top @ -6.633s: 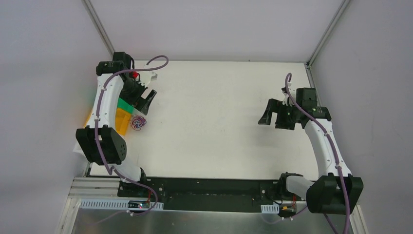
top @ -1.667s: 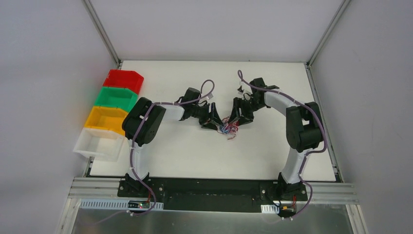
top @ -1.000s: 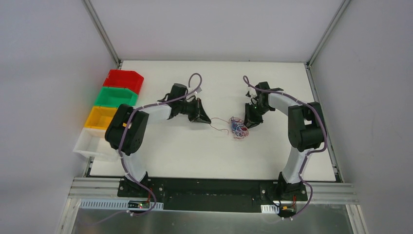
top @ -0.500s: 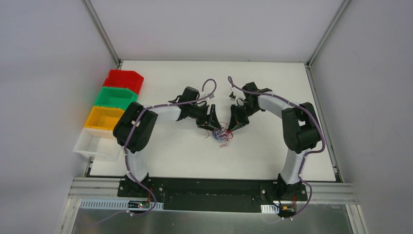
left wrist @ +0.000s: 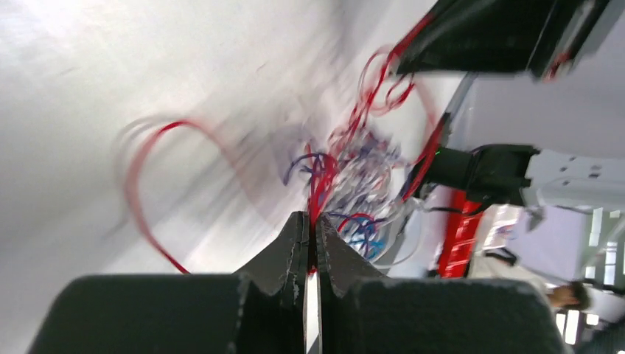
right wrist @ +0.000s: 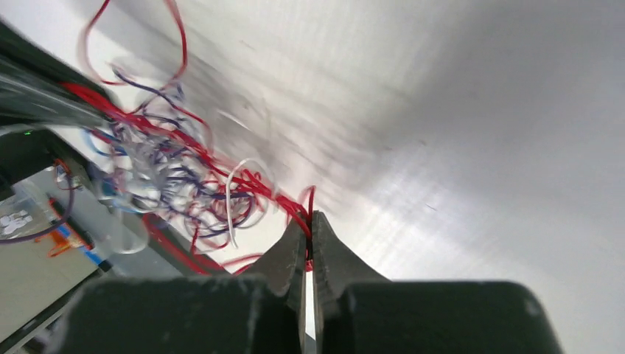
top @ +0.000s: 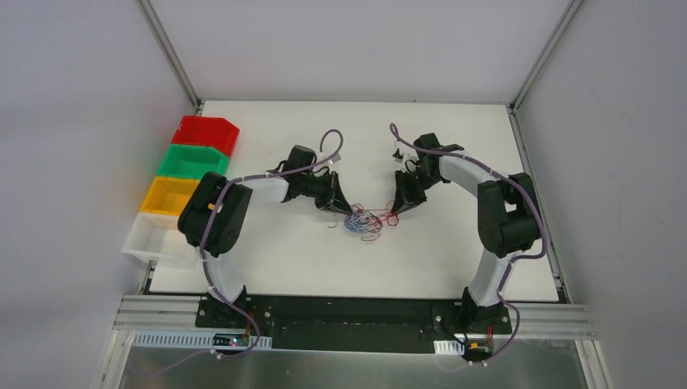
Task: Untangle the cables
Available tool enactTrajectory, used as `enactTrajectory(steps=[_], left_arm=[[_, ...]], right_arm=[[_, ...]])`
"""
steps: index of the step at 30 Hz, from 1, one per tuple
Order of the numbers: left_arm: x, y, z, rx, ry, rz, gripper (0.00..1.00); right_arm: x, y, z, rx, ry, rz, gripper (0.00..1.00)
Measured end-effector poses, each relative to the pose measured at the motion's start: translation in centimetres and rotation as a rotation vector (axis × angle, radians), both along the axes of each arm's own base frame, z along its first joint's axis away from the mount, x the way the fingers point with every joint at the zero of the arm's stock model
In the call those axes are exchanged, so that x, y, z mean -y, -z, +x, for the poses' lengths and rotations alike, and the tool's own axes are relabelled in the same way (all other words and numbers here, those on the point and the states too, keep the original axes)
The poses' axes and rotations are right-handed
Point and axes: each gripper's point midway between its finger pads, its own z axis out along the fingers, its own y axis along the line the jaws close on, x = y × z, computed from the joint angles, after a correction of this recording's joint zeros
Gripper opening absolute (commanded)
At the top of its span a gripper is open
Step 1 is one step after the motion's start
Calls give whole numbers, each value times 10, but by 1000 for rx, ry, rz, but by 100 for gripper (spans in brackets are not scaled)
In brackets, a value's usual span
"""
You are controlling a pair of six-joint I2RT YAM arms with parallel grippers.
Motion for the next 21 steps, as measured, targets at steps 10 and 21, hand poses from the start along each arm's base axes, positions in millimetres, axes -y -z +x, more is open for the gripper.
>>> enactTrajectory(steps=[10, 21], left_arm=[[-100, -33, 27, 76, -151, 64, 0], [-189, -22, 40, 46, -259, 208, 0]], right_arm=[[118, -30, 44, 182, 171, -223, 0], [201, -45, 54, 205, 252, -347, 0]])
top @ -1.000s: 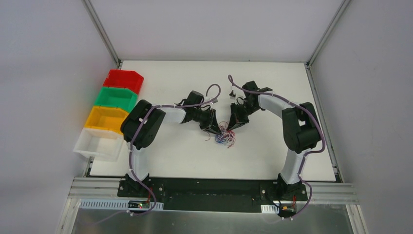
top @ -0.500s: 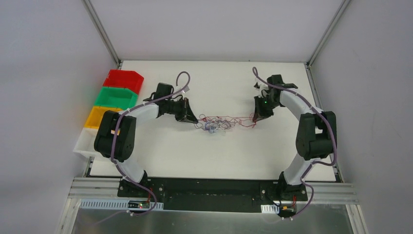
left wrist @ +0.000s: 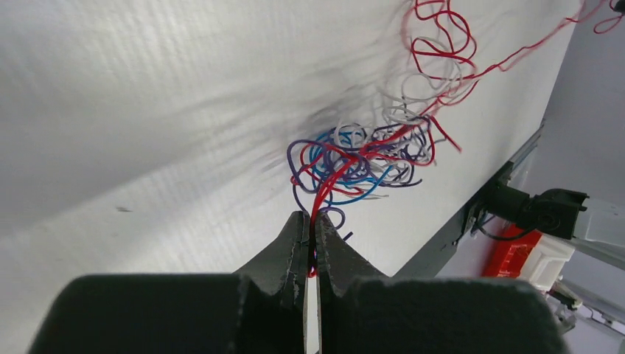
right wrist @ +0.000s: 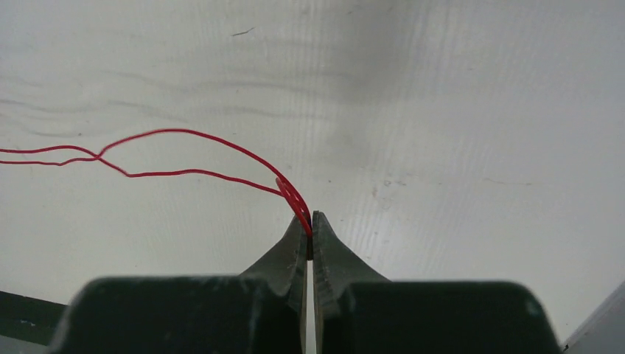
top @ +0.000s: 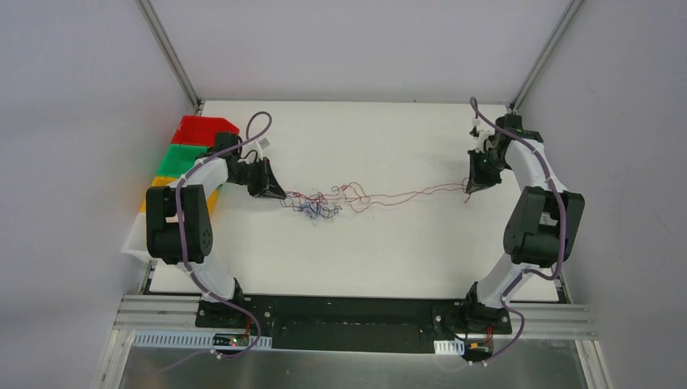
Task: Untangle the cables
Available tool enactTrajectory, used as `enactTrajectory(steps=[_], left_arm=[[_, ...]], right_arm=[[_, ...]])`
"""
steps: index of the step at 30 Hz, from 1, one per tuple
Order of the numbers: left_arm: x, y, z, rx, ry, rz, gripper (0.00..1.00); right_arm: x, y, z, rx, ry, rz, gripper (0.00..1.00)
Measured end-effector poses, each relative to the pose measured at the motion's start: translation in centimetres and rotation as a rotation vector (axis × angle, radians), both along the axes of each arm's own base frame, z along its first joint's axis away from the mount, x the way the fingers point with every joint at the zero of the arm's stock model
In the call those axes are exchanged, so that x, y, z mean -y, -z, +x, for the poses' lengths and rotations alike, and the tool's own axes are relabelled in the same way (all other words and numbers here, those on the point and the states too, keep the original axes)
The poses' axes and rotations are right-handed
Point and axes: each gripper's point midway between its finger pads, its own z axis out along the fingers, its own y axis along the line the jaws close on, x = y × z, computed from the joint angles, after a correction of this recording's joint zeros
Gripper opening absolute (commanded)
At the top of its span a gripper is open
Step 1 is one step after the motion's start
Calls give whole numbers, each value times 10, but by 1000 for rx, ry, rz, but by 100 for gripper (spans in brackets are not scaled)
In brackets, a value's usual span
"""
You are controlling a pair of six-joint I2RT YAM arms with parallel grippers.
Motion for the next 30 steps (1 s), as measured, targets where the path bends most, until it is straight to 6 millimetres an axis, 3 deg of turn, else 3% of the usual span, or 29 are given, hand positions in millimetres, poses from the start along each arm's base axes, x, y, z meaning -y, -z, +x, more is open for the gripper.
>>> enactTrajectory(steps=[3, 5, 11, 14, 18, 22, 30], left_arm=[[-16, 1, 9, 7, -15, 22, 0], [-16, 6, 6, -14, -10, 20, 0], [-9, 19, -6, -74, 28, 36, 0], [-17, 25, -7, -86, 18, 85, 0], [-38, 35, -9, -101, -11, 161, 0], [-48, 43, -17, -121, -10, 203, 0], [-38, 44, -29, -142, 40, 197, 0]], right_arm=[[18, -6, 4, 18, 34, -6, 0], [24, -10, 5, 24, 47, -6, 0], [23, -25, 14, 50, 52, 7, 0], [29, -45, 28, 108, 70, 7, 0], [51, -85, 51, 215, 135, 15, 0], [66, -116, 62, 289, 180, 29, 0], [49, -141, 62, 314, 192, 154, 0]])
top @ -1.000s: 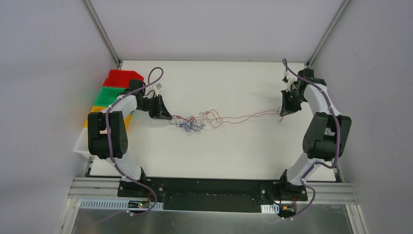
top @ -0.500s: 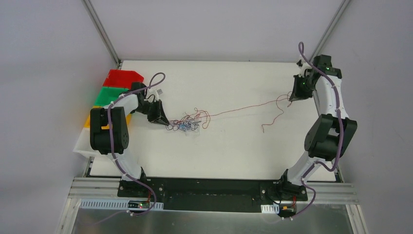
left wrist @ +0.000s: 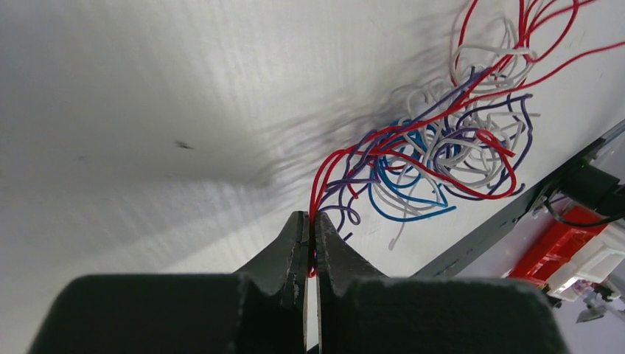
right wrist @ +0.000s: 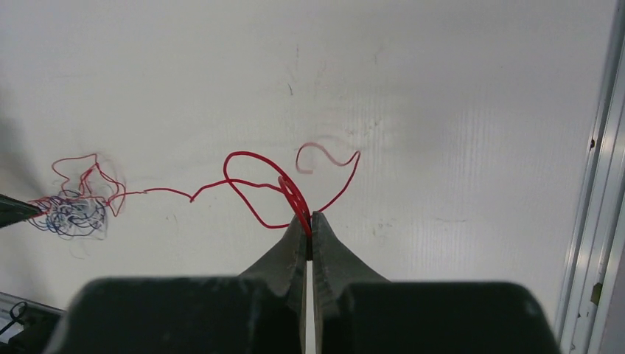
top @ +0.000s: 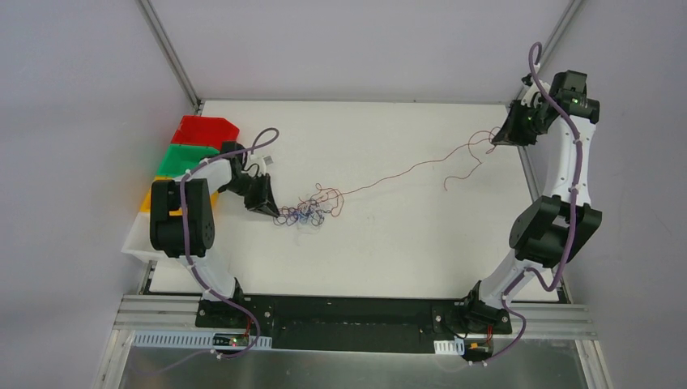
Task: Untangle the cables
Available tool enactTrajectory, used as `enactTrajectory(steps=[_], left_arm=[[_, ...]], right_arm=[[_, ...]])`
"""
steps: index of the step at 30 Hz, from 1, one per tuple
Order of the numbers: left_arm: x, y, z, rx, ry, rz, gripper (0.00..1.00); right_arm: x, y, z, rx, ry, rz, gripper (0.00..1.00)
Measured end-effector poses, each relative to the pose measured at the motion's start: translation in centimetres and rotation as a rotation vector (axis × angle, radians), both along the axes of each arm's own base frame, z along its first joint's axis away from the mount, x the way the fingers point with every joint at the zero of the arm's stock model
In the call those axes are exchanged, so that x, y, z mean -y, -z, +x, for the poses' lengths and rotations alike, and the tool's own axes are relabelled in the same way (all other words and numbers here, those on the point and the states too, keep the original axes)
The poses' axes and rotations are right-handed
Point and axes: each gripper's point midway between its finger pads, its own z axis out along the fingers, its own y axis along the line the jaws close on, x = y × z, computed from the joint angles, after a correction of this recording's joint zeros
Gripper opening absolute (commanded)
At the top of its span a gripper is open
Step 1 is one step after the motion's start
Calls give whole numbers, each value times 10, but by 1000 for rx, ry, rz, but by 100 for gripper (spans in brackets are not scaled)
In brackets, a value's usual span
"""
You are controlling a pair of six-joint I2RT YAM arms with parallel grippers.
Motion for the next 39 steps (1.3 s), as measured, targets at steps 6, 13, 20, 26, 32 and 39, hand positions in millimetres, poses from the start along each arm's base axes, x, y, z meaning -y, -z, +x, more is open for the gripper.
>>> enactTrajectory(steps=[6, 13, 20, 26, 32, 39], left_arm=[[21, 4, -22, -17, 93, 35, 0], [3, 13, -27, -57, 46, 77, 3], [6, 14, -30, -66, 66, 72, 0], [18, 18, -40, -56, 173, 140, 2], [0, 21, -37, -49, 160, 185, 8], [-10, 22, -37, -31, 186, 218, 11]], right_arm=[[-2, -49, 10, 109, 24, 27, 0], [28, -138, 19, 350, 125, 6, 0], [34, -131, 17, 325, 171, 74, 0], [35, -141, 22, 350, 208, 106, 0], [54, -186, 23, 472, 286, 102, 0], [71, -184, 21, 469, 366, 119, 0]])
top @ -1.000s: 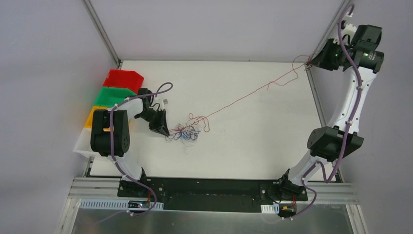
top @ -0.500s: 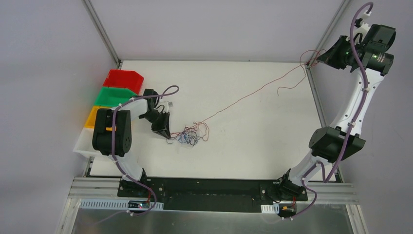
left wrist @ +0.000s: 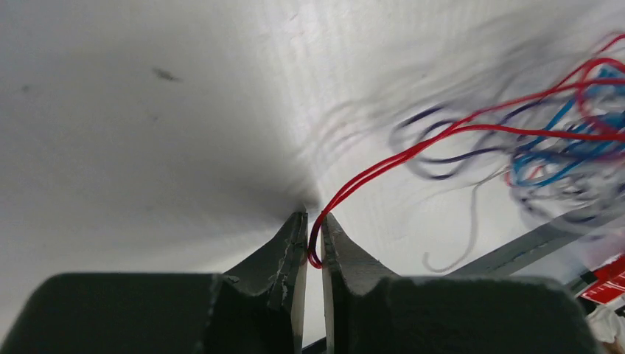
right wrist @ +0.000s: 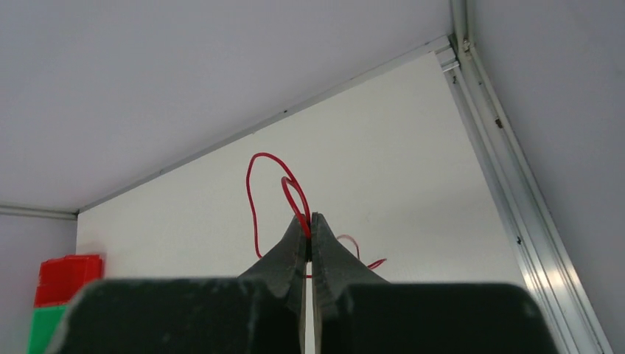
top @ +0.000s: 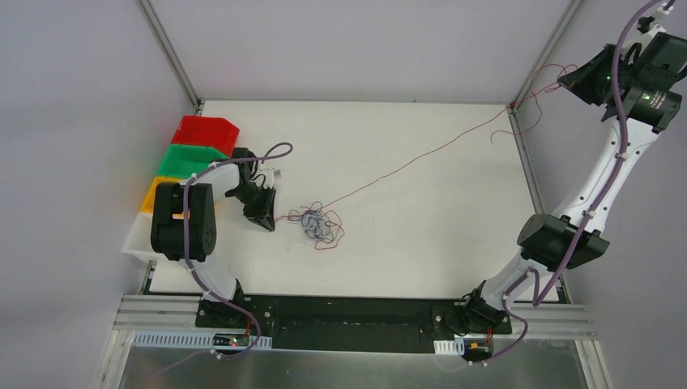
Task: Untangle the cables
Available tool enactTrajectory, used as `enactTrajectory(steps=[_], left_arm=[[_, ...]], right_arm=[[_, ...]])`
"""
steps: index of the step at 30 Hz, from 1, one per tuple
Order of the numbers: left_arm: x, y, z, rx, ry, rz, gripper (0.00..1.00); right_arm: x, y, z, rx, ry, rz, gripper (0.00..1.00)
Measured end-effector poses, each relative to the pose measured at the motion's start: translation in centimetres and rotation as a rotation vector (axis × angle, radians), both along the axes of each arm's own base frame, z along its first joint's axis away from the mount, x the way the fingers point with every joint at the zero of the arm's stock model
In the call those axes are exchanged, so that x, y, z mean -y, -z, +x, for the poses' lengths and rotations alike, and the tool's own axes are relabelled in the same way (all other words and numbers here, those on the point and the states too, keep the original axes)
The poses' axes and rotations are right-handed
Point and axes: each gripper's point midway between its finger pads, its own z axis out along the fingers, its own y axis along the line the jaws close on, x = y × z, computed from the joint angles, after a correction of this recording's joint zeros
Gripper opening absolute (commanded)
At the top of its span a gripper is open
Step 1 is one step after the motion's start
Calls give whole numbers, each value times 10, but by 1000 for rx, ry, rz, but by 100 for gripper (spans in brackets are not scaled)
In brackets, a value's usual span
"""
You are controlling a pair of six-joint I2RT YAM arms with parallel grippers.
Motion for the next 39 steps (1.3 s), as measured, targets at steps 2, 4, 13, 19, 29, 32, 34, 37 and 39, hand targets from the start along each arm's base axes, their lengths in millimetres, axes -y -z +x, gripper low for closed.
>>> enactTrajectory(steps=[2, 4, 13, 19, 29, 32, 34, 37, 39], left_arm=[[-6, -1, -3, -3, 7, 23, 4], [-9, -1, -4, -6, 8, 35, 0], [-13, -4, -5, 0, 10, 12, 0], [4, -37, 1, 110, 34, -92, 8], [45, -145, 31, 413, 125, -330, 66], [75, -174, 36, 469, 191, -403, 68], [106, -188, 32, 495, 258, -461, 70], [150, -203, 17, 507, 343, -544, 71], [174, -212, 9, 511, 382, -595, 71]], right_arm=[[10, -5, 3, 24, 34, -14, 0], [21, -12, 3, 51, 69, -26, 0], [-7, -16, 5, 91, -52, 64, 0], [-87, 10, -9, 31, -304, 250, 0], [-286, 97, -88, -284, -881, 431, 0], [-316, 126, -111, -386, -961, 442, 0], [-331, 136, -123, -422, -1008, 439, 0], [-347, 140, -137, -429, -1080, 412, 1], [-356, 141, -145, -423, -1127, 388, 1]])
